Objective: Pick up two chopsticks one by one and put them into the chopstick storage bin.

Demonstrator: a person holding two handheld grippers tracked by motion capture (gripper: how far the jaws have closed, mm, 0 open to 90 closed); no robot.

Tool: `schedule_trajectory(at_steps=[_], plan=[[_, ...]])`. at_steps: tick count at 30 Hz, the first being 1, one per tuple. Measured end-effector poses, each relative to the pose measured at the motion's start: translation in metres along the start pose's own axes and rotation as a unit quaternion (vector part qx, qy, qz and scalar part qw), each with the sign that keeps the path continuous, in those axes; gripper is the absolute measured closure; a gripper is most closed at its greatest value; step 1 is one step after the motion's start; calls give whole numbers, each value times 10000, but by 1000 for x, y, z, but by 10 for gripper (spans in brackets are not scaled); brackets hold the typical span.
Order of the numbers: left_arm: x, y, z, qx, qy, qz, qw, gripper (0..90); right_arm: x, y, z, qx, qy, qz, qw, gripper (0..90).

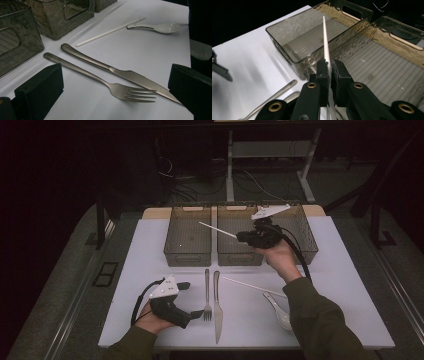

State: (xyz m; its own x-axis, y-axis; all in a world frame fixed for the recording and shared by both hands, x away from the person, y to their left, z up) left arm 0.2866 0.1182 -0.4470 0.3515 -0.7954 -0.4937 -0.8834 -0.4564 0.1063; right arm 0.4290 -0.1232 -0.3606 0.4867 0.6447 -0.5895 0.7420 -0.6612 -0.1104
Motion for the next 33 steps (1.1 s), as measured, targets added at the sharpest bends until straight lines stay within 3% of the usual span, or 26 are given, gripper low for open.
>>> schedule_trajectory(at_steps=[8,33], plan=[[0,1,-1,-5,11,28,10000,0,31,-4,-16,34,-106,109,9999,845],[-1,2,-2,40,73,95,9999,0,114,-23,-40,67,-460,195,9987,844]])
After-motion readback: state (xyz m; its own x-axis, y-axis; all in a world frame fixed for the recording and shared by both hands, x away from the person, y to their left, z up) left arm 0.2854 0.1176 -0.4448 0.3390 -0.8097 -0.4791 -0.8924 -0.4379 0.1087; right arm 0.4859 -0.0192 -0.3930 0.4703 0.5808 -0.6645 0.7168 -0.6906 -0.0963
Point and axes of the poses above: each handheld gripper's, and its own axes: x roughly forward along the jaws, z roughly out of its underside, y roughly to its right, the point moved 5 cm from there along x, roughly forward along the jaws, and after that the axes turned 1 degree about -y, right-handed, at the moved point
